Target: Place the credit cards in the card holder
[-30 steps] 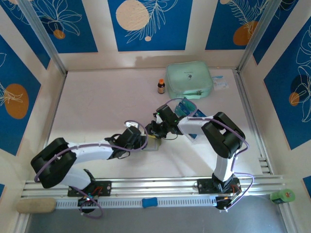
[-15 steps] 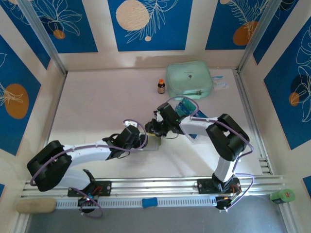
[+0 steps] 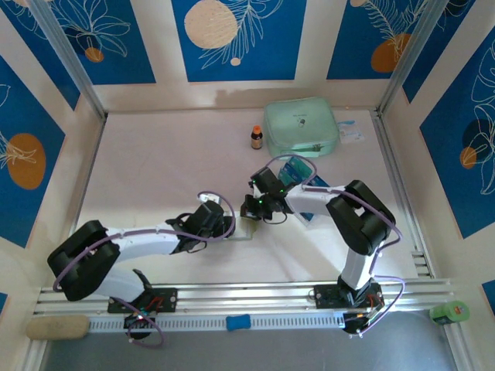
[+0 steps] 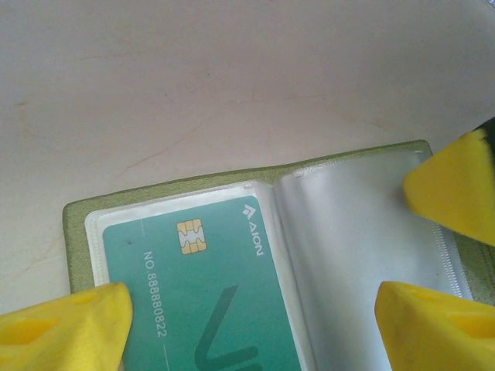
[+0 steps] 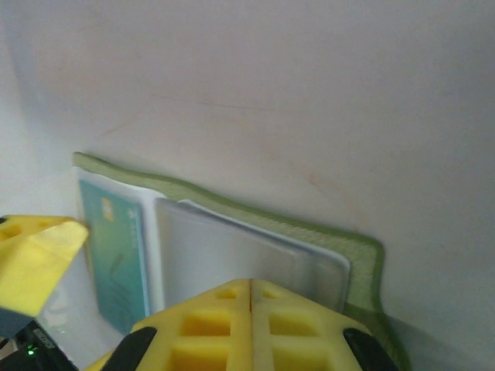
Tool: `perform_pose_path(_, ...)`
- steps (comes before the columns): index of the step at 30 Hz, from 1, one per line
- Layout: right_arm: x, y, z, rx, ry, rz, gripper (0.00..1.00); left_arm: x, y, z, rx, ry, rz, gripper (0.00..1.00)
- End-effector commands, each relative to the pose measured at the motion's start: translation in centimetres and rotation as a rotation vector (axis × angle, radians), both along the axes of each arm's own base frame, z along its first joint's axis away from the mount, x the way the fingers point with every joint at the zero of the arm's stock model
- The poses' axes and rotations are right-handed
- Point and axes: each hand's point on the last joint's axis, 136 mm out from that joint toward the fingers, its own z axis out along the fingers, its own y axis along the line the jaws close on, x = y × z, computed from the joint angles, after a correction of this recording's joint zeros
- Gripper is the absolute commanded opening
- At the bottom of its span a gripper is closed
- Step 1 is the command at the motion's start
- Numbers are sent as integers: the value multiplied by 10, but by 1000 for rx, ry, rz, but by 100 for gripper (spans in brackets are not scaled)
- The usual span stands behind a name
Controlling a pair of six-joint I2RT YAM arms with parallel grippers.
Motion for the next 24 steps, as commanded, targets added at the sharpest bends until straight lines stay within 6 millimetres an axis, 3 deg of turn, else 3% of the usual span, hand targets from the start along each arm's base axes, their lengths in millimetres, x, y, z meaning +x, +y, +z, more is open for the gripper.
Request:
perform_pose_path(1, -1, 7, -7, -20, 16, 31, 2, -1, -2, -2, 15, 10, -14, 83)
perform_pose_path(8, -5, 23, -9, -13, 22, 62, 0, -1, -2, -3, 16, 12, -16, 86)
perform_pose_path(15, -6, 26, -8, 4, 32, 55, 0, -4, 1, -12, 31, 25, -14, 87)
perform_pose_path(24, -3, 28, 8, 42, 12, 50, 0, -9, 5, -25, 44, 45, -17, 71)
